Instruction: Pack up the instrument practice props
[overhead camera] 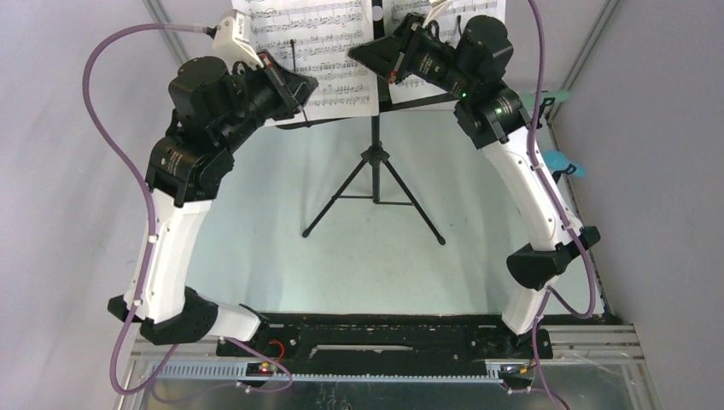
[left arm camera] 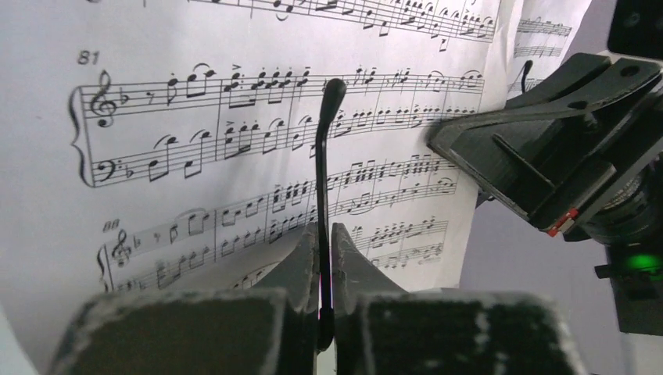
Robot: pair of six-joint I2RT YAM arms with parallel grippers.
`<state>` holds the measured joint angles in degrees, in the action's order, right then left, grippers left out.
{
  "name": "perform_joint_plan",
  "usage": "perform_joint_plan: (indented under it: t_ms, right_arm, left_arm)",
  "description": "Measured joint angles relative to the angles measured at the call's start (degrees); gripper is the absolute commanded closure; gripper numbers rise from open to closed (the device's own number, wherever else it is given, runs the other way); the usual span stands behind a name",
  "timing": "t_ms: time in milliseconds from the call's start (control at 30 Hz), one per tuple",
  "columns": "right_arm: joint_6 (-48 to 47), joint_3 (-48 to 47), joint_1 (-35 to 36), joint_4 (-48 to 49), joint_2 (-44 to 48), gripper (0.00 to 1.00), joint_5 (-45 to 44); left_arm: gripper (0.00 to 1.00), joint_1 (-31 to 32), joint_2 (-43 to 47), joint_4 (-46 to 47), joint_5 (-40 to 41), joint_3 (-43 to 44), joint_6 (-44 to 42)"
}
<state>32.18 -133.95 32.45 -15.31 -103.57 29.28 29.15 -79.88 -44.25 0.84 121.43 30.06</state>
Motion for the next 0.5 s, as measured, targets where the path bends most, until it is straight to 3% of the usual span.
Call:
perform_joint_plan:
  t_ms: [233,500]
  right_arm:
    - [-5.64,4.13,2.10,-0.92,4.98,1.00,-4.76]
    - [-15.80,17.00,7.61,-0.33,19.54,1.00,-17.88]
  left_arm:
    - [1.00,-0.09,0.76,0.46,0.02,-0.76,-0.61]
    - [0.98,-0.09,3.45,1.60,0.00,-3.54,-2.05]
